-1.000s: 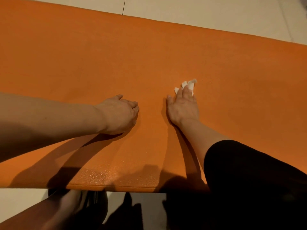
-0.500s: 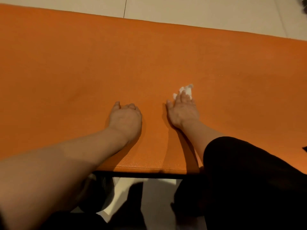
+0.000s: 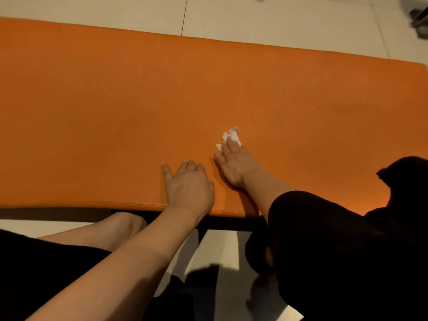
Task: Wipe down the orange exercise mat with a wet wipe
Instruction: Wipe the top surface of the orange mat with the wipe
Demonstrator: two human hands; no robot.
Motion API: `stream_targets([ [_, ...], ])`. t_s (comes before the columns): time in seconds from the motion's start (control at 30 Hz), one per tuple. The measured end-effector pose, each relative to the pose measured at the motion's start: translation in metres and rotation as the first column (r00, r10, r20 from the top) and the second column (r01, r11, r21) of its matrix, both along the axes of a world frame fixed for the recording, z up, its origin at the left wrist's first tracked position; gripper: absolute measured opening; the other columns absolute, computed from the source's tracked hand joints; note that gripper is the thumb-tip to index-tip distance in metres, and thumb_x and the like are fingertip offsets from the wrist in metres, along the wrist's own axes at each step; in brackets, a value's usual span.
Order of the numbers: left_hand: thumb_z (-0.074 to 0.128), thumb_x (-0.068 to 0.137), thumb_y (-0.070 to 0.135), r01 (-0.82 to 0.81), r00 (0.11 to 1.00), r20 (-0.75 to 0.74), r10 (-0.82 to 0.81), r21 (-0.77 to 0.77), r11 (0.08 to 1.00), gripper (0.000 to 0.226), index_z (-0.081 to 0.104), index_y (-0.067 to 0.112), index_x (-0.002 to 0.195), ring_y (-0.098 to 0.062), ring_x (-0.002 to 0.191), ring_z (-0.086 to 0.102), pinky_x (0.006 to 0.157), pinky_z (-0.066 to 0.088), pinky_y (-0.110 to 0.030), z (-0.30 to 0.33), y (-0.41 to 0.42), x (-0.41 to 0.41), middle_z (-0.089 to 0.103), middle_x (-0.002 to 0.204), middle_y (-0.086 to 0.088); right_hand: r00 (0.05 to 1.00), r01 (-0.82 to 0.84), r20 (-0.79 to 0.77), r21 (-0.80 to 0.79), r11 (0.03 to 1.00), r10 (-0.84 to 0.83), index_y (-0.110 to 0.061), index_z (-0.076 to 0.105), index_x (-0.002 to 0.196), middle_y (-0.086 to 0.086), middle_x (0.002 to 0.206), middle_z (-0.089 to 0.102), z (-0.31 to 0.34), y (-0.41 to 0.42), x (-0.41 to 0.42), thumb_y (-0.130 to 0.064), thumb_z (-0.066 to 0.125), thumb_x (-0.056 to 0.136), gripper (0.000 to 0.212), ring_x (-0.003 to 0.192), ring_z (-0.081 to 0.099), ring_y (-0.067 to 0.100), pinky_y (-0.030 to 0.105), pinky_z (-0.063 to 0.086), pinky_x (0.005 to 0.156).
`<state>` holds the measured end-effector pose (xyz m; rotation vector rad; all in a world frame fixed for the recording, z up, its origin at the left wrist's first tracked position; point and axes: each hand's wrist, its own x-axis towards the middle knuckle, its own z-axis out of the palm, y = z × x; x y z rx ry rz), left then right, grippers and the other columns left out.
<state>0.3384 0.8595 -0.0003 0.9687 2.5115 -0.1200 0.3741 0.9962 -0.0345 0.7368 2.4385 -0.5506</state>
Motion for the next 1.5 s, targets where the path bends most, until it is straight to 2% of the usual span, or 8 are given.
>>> stream_targets([
  [0.13, 0.029, 0.101, 0.042, -0.031, 0.999, 0.024, 0.03, 0.021, 0.999, 0.056, 0.026, 0.018, 0.151, -0.017, 0.148, 0.013, 0.115, -0.002, -0.06, 0.006, -0.017, 0.016, 0.02, 0.16, -0.003, 0.991, -0.124, -0.062, -0.085, 0.989, 0.119, -0.013, 0.003, 0.156, 0.004, 0.162, -0.01, 0.01, -0.02, 0.012, -0.044, 0.015, 0.105, 0.061, 0.149, -0.006, 0.015, 0.032, -0.007, 0.119],
  [0.33, 0.031, 0.101, 0.043, -0.031, 0.999, 0.034, 0.029, 0.058, 0.998, 0.056, 0.027, 0.018, 0.151, -0.018, 0.148, 0.011, 0.115, -0.005, -0.062, 0.019, -0.032, 0.027, 0.018, 0.16, -0.002, 0.982, 0.095, 0.151, 0.117, 0.989, -0.112, -0.006, 0.002, 0.155, 0.012, 0.162, -0.009, 0.024, 0.012, 0.056, -0.048, 0.011, 0.104, 0.066, 0.15, -0.003, 0.024, 0.038, -0.002, 0.12],
  [0.57, 0.038, 0.099, 0.039, -0.089, 0.996, 0.002, 0.09, 0.134, 0.987, 0.049, 0.038, 0.024, 0.146, -0.013, 0.147, 0.015, 0.113, -0.009, -0.061, 0.024, -0.057, 0.041, 0.027, 0.157, 0.003, 0.987, -0.134, -0.094, -0.08, 0.988, 0.126, -0.011, 0.007, 0.155, 0.008, 0.163, -0.006, 0.034, -0.065, 0.042, -0.041, 0.018, 0.106, 0.06, 0.15, -0.003, 0.018, 0.031, -0.005, 0.118],
  [0.8, 0.036, 0.101, 0.037, -0.073, 0.997, -0.004, 0.075, 0.132, 0.989, 0.053, 0.026, 0.022, 0.151, -0.013, 0.148, 0.007, 0.114, -0.004, -0.064, 0.025, -0.077, 0.054, 0.018, 0.16, 0.002, 0.993, 0.081, 0.074, 0.115, 0.99, -0.089, -0.009, 0.012, 0.155, 0.013, 0.163, -0.001, 0.033, -0.039, 0.076, -0.045, 0.011, 0.104, 0.063, 0.15, -0.001, 0.024, 0.041, -0.002, 0.119],
  [1.07, 0.043, 0.098, 0.025, -0.108, 0.994, -0.001, 0.11, 0.164, 0.981, 0.061, 0.017, 0.021, 0.153, -0.01, 0.148, 0.001, 0.113, -0.006, -0.063, 0.023, -0.104, 0.064, 0.009, 0.162, 0.003, 0.974, -0.124, -0.194, -0.037, 0.992, 0.114, -0.011, 0.012, 0.155, 0.006, 0.163, -0.001, 0.053, -0.122, 0.07, -0.036, 0.019, 0.106, 0.056, 0.15, 0.0, 0.017, 0.032, -0.005, 0.12],
  [1.3, 0.043, 0.098, 0.021, -0.12, 0.993, 0.03, 0.116, 0.189, 0.975, 0.061, 0.017, 0.019, 0.153, -0.012, 0.149, 0.001, 0.114, -0.005, -0.063, 0.021, -0.107, 0.063, 0.008, 0.162, 0.001, 0.999, 0.024, 0.025, 0.249, 0.968, -0.031, -0.006, 0.006, 0.155, 0.01, 0.163, -0.001, 0.055, -0.088, 0.121, -0.03, 0.019, 0.105, 0.056, 0.15, -0.002, 0.02, 0.037, -0.004, 0.121],
  [1.4, 0.045, 0.097, 0.02, -0.132, 0.991, 0.019, 0.13, 0.199, 0.971, 0.063, 0.017, 0.02, 0.153, -0.011, 0.148, 0.002, 0.115, -0.005, -0.062, 0.02, -0.108, 0.061, 0.008, 0.162, 0.002, 0.99, 0.125, -0.084, 0.206, 0.97, -0.11, -0.003, 0.011, 0.154, 0.013, 0.162, 0.003, 0.056, -0.11, 0.107, -0.032, 0.029, 0.103, 0.061, 0.15, 0.001, 0.024, 0.038, -0.004, 0.12],
  [1.5, 0.045, 0.097, 0.018, -0.139, 0.99, 0.022, 0.137, 0.194, 0.971, 0.063, 0.017, 0.02, 0.153, -0.01, 0.148, 0.001, 0.115, -0.007, -0.061, 0.019, -0.111, 0.06, 0.007, 0.162, 0.002, 0.983, -0.025, -0.177, 0.107, 0.994, 0.044, -0.006, 0.01, 0.155, 0.012, 0.163, -0.001, 0.054, -0.139, 0.087, -0.027, 0.039, 0.101, 0.064, 0.15, -0.003, 0.022, 0.035, -0.007, 0.119],
])
